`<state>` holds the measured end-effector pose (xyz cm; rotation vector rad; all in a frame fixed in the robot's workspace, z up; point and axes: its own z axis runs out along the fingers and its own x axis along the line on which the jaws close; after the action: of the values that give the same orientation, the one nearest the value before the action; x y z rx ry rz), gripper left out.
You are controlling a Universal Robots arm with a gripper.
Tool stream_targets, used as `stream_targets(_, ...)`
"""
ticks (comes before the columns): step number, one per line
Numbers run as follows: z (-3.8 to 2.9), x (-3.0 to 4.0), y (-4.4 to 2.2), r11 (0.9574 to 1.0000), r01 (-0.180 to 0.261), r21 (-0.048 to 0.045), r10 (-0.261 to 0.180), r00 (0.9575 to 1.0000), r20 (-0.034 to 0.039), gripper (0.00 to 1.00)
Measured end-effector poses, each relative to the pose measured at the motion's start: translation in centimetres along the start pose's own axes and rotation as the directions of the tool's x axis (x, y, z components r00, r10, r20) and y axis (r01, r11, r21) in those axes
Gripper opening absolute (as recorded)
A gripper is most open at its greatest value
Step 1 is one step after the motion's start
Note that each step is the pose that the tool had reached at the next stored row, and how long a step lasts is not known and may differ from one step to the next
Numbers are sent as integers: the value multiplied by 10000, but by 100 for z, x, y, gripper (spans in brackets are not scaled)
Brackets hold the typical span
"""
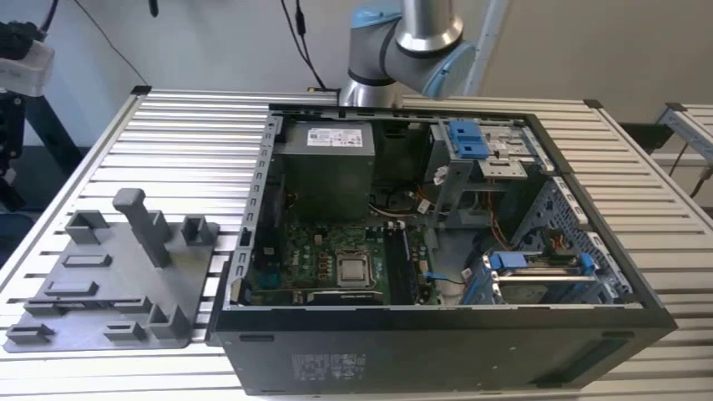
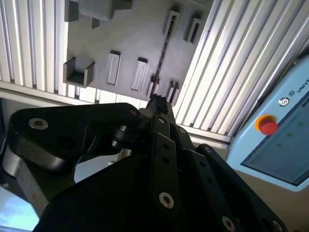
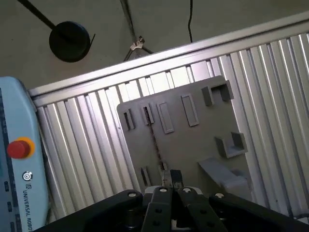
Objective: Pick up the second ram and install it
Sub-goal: 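Pick up the second ram and move it above second insertion slot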
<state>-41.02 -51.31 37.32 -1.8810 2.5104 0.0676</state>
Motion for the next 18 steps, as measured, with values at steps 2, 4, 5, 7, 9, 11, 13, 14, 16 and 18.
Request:
stream_targets(2,20,-1,18,10000,90,23,-90,10000,5,11)
stream_targets(4,39,-3,37,9998,183,42,-183,9998,8,11)
stream_targets(5,47,-4,42,9997,241,58,-241,9997,11,11)
stream_targets(7,62,-6,47,9992,382,86,-382,9993,14,11)
stream_targets(9,79,-6,55,9985,526,121,-527,9986,19,11)
stream_targets(11,96,-5,64,9976,674,137,-675,9977,24,11)
stream_targets(13,109,-2,74,9964,833,130,-833,9965,26,11)
stream_targets(14,116,0,80,9957,919,127,-919,9958,28,11)
stream_targets(16,130,2,90,9940,1086,120,-1087,9941,32,11)
stream_targets(18,146,3,97,9919,1267,117,-1267,9919,35,11)
